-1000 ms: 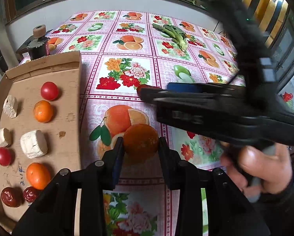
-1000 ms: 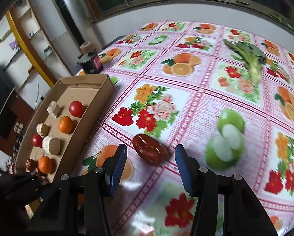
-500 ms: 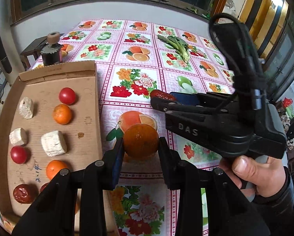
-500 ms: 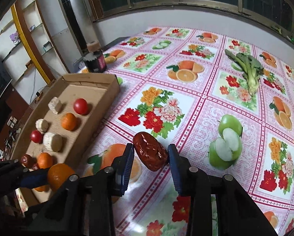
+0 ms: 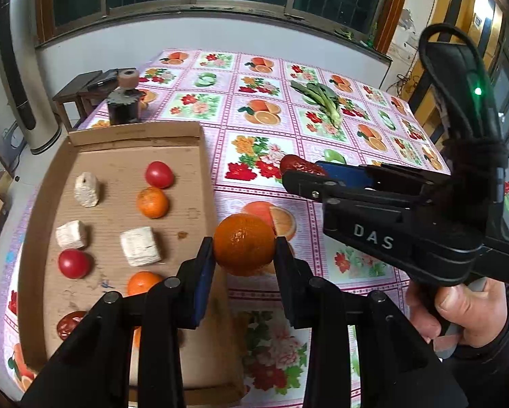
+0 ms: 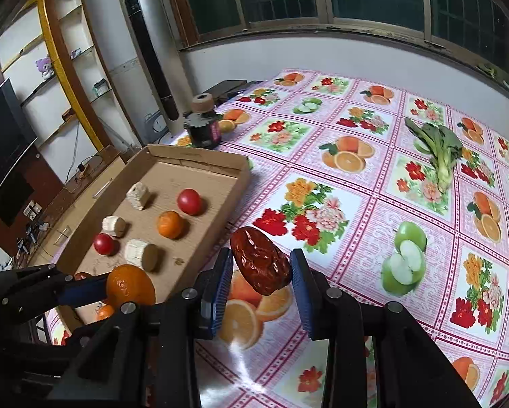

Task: Organize fruits
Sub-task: 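Carry the orange and date into the tray with both grippers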

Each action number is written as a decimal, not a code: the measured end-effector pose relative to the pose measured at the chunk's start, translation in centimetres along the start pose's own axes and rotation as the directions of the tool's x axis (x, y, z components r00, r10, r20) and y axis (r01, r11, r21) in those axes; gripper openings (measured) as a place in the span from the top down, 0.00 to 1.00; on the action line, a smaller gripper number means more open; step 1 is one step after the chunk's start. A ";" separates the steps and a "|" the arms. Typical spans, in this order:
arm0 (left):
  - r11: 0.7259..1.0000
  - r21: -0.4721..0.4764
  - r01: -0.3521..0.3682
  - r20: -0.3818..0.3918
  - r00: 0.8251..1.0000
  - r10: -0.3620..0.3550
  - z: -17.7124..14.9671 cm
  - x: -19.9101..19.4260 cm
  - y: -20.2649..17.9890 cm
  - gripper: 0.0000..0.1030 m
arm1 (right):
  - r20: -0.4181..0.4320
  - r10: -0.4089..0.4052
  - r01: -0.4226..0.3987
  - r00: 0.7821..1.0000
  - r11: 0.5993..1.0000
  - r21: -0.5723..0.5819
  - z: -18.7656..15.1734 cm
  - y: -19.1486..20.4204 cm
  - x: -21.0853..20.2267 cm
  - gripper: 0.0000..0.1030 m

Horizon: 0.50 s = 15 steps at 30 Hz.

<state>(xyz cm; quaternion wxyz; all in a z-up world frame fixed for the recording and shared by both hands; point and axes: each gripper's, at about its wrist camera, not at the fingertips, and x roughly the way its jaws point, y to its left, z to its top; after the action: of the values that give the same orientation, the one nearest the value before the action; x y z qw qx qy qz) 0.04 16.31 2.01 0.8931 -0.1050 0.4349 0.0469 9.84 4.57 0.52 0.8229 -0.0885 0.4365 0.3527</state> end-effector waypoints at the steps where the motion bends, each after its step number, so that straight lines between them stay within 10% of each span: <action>1: 1.000 -0.003 -0.004 0.001 1.000 0.004 -0.1 -0.1 0.2 0.69 | 0.002 0.000 0.000 1.000 1.000 -0.005 0.0 0.3 0.0 0.66; 15: 0.999 -0.043 -0.032 0.021 0.999 0.033 -0.4 -1.3 3.2 0.69 | 0.003 0.022 -0.022 1.000 0.999 -0.036 0.7 3.1 0.0 0.66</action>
<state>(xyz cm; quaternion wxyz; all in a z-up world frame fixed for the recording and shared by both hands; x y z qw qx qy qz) -1.62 19.31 2.35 0.8944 -0.1162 0.4260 0.0718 8.27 7.11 1.44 0.8181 -0.0977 0.4296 0.3697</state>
